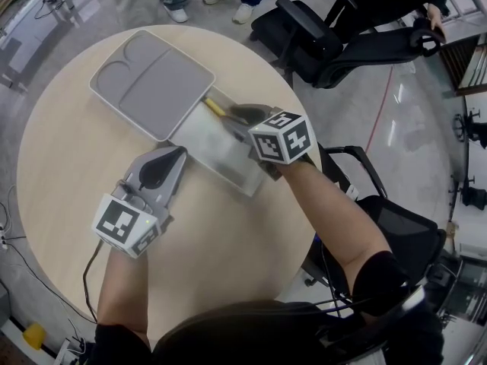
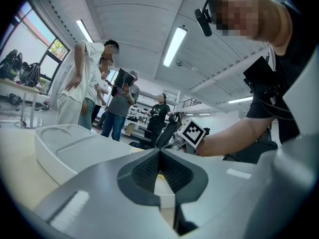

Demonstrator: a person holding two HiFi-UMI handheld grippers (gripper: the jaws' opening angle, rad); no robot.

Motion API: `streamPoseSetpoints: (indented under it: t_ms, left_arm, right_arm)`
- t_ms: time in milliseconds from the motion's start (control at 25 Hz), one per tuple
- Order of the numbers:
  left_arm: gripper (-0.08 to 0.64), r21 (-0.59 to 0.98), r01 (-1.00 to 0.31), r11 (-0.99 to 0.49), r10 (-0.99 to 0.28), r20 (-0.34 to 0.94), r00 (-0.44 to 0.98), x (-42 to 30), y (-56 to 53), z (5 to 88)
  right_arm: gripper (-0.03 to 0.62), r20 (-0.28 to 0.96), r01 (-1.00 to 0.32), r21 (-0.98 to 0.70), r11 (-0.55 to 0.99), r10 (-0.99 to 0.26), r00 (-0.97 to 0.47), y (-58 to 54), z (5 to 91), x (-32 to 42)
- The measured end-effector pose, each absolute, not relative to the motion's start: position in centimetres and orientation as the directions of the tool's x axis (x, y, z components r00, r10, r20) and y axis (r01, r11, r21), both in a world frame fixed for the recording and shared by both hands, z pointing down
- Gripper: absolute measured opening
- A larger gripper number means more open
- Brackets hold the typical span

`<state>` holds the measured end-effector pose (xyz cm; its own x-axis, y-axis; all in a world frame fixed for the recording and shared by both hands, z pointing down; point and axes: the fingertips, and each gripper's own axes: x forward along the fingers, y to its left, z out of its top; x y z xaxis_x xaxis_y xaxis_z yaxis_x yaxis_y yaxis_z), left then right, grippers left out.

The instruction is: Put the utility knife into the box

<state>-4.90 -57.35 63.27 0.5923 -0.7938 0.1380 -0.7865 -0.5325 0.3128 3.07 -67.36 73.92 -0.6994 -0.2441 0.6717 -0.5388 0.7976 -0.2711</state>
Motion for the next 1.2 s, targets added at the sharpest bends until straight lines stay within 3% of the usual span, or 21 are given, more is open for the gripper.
streamPoseSetpoints:
  t_ms: [120, 160, 720, 1200]
  left_arm:
    - [-0.006, 0.311, -0.787, -0.532, -0.794, 0.138, 0.592, -4.8, -57.4, 63.3]
    - [-0.006, 0.312, -0.787, -0.532, -0.795, 0.137, 0.591, -4.8, -57.4, 63.2]
    - [-0.006, 0.294, -0.79, -0.537, -0.803, 0.108, 0.586, -4.3, -56.5, 60.2]
    - [-0.006, 0.254, -0.785, -0.565, -0.801, 0.06, 0.596, -2.7, -54.0, 54.5]
  right_arm:
    - [0.257, 0.652, -0.535, -0.221, 0.816, -0.285, -0.703, -67.5, 72.8, 2.6]
    - [0.267, 0.642, -0.534, -0.213, 0.818, -0.295, -0.707, -67.6, 72.5, 2.6]
    - [0.236, 0.567, -0.516, -0.224, 0.827, -0.32, -0.759, -66.3, 67.9, 2.9]
    - [0.139, 0.495, -0.515, -0.22, 0.828, -0.36, -0.791, -63.2, 61.0, 5.7]
